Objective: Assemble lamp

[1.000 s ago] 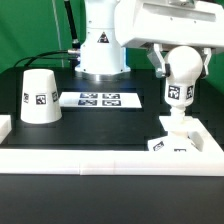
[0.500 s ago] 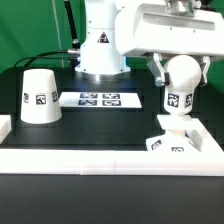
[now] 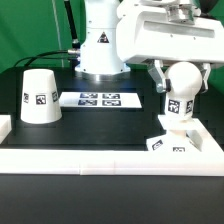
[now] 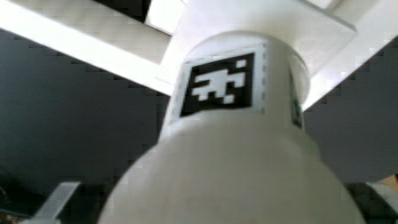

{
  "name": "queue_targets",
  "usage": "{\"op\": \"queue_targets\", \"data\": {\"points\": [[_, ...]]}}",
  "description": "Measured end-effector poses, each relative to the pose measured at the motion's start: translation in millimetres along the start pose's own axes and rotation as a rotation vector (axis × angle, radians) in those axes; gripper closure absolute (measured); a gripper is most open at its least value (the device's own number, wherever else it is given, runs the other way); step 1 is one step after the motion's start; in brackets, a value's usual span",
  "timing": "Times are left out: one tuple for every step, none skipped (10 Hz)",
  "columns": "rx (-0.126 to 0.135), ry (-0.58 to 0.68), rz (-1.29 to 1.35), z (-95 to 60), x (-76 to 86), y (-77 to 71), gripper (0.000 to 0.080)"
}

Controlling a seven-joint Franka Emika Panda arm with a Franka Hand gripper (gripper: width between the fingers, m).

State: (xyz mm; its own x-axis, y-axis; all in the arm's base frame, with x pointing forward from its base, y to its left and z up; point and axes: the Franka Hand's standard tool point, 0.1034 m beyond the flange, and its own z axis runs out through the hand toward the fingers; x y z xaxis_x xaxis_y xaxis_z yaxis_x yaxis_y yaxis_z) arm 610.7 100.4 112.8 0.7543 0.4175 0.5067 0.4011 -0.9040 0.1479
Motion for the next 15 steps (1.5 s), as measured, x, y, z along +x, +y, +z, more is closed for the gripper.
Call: {"op": "queue_targets", "data": {"points": [[0.0,0.001,0.0,0.0,0.2,0.1,0.0222],[0.0,0.001,0.0,0.0,0.1,0.2,0.0222],[0.0,0.0,0.0,0.0,0.1,0.2,0.0124],[0.0,0.0,0.0,0.1,0.0,0.2,0.0107],[0.0,0.0,0.0,0.1,0.0,0.2,0.0107],[-0.001,0.001,0.0,-0.4,0.2,0.4,0.0101],[-0.002,0.005,0.001,-3.6,3.0,1.3,0.0101],[-0.002,0.006,0.0,-6.8,5.0,1.6,0.0101],[-0.002,0.008,0.0,-9.9,7.4,2.2,0.0101],[-0.004,0.013,0.0,-13.7,10.5,3.4,0.0101],[-0.006,0.016,0.001,-16.7,12.6,5.3,0.0101],[-0.007,0.018,0.002,-19.6,15.0,6.9,0.0101],[0.007,-0.01,0.003,-20.8,15.0,5.1,0.0101],[0.004,-0.006,0.003,-21.5,17.0,7.1,0.0101],[0.004,-0.01,0.005,-20.0,14.8,8.5,0.0101]]}}
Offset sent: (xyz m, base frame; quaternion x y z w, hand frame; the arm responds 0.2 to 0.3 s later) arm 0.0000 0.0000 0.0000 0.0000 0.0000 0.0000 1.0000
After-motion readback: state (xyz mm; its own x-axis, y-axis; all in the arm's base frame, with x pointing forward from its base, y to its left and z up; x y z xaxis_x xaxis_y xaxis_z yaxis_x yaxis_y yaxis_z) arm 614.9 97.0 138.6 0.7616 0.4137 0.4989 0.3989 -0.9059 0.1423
